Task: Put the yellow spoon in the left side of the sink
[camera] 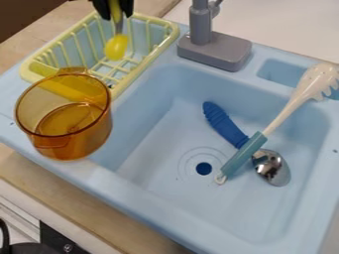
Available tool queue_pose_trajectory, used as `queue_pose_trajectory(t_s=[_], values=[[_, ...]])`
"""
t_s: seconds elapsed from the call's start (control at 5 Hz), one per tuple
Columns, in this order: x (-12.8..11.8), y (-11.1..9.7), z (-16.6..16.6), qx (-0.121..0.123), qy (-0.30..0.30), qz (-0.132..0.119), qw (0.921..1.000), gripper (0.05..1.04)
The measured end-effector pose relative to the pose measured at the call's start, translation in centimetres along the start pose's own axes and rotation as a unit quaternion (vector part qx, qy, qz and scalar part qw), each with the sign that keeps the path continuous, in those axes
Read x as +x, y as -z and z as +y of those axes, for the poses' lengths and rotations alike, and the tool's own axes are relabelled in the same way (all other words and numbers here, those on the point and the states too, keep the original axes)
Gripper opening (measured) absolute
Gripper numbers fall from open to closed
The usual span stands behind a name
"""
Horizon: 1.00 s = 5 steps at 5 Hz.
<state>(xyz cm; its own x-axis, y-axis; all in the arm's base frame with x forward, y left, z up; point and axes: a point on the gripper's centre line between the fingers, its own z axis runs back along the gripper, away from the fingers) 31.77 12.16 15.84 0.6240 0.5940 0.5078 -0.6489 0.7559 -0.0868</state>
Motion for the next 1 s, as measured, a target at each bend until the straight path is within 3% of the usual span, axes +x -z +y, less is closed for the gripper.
queue_pose_trajectory(t_s=[0.2, 0.4, 0.6, 0.8, 1.0], values=[[-0.6, -1.8, -0.7, -0.006, -0.032, 0.006, 0.9994, 0.327], [-2.1, -2.5, -1.6, 0.022, -0.069, 0.024, 0.9971, 0.327], [-3.4, -4.2, -2.7, 0.029, -0.119, 0.016, 0.9924, 0.327], [-5.0, -4.6, -3.9, 0.04, -0.147, 0.021, 0.9882, 0.327], [-6.5, -5.2, -5.6, 0.046, -0.157, 0.006, 0.9866, 0.327]])
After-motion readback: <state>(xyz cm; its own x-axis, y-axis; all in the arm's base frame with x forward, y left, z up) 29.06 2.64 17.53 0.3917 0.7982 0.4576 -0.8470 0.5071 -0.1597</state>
